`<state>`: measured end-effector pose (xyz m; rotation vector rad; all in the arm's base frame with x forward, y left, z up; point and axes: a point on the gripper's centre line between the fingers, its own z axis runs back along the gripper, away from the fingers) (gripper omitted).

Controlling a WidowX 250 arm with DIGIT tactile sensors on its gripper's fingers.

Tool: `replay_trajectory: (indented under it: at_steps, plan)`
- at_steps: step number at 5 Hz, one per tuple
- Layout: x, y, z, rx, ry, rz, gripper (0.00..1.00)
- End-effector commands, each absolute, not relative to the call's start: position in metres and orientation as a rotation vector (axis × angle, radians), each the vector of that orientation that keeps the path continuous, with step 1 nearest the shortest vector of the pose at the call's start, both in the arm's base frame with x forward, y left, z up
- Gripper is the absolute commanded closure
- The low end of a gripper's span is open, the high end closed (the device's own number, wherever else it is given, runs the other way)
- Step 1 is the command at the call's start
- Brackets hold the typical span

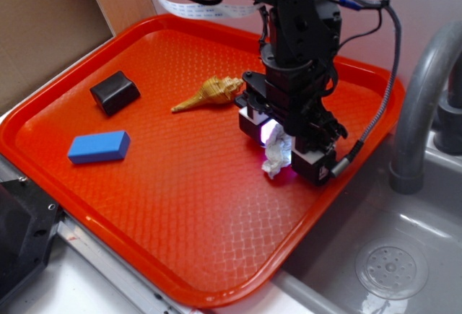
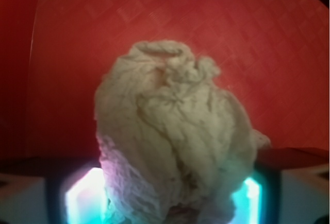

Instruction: Grab the white paper.

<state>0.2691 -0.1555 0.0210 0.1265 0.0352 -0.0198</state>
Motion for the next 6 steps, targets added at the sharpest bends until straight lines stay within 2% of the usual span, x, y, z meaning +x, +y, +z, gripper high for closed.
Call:
replay_trajectory:
  at_steps: [1, 2, 3, 4, 5, 6]
  plan:
    - [0.264, -0.136, 0.066, 0.110, -0.042, 0.025, 1.00]
    - [0.267, -0.110, 0.109, 0.108, -0.048, 0.161, 1.00]
    - [0.266, -0.096, 0.137, 0.058, -0.082, 0.191, 1.00]
    - [0.259, -0.089, 0.165, 0.039, -0.143, 0.213, 1.00]
    - [0.257, -0.097, 0.165, 0.099, -0.194, 0.235, 1.00]
    - [0.259, -0.099, 0.158, -0.029, -0.145, 0.211, 1.00]
